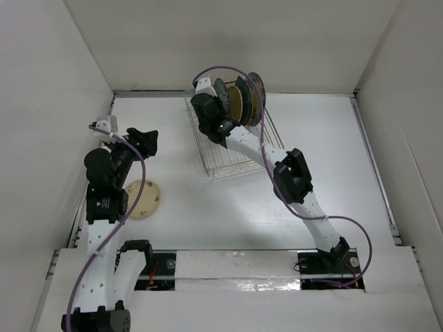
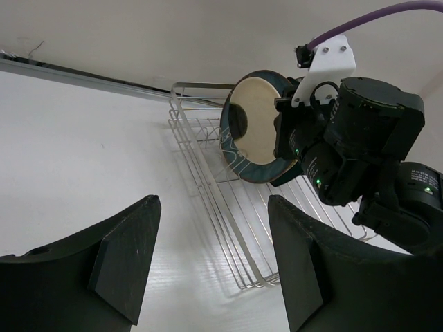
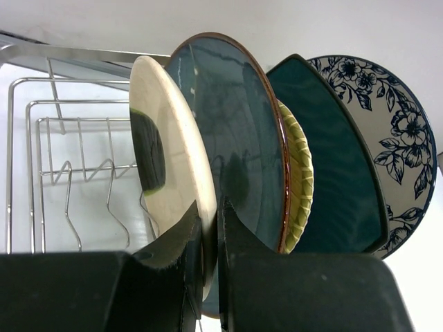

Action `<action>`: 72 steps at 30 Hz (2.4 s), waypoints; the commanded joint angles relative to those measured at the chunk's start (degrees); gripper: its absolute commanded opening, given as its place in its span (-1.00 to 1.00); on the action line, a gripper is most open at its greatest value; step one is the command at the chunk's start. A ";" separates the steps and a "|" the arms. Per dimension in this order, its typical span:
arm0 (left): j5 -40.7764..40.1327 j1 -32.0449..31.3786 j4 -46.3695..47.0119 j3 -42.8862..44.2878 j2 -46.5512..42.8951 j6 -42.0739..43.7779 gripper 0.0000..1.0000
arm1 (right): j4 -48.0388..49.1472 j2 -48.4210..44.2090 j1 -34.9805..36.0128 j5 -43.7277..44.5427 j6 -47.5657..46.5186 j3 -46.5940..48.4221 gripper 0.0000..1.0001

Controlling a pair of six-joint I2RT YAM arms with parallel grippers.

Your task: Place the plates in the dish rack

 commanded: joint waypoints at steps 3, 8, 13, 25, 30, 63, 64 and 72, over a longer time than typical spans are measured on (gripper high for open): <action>1.15 -0.02 1.92 1.41 0.22 -0.23 0.20 | 0.45 0.64 -0.62 -4.06 5.64 0.48 -1.00; 1.15 -0.02 1.92 1.32 0.57 -0.23 0.20 | 0.54 0.46 -1.15 -5.65 7.58 -1.10 -0.72; 1.15 -0.02 1.92 1.32 1.01 -0.23 0.20 | 1.93 -1.71 -1.68 -0.74 7.68 -3.98 -1.00; 1.07 -0.02 2.01 1.23 1.10 -0.31 0.20 | 13.90 -10.18 -1.68 8.07 5.47 -12.18 -1.00; 1.24 -0.02 2.01 1.23 1.37 -0.31 0.20 | 8.55 -5.88 -2.73 3.94 9.42 -7.36 -1.00; 1.24 -0.02 2.80 0.88 0.75 -0.23 -0.14 | 13.90 -28.89 1.13 -35.39 13.20 -31.16 -0.53; 1.24 -0.02 2.88 0.80 0.58 -0.23 -0.33 | 13.90 -28.90 2.09 -37.97 13.38 -31.60 -0.81; -0.69 -0.02 4.38 0.18 -4.16 0.12 -1.00 | 13.46 -20.47 8.77 -60.74 18.48 -29.85 -1.00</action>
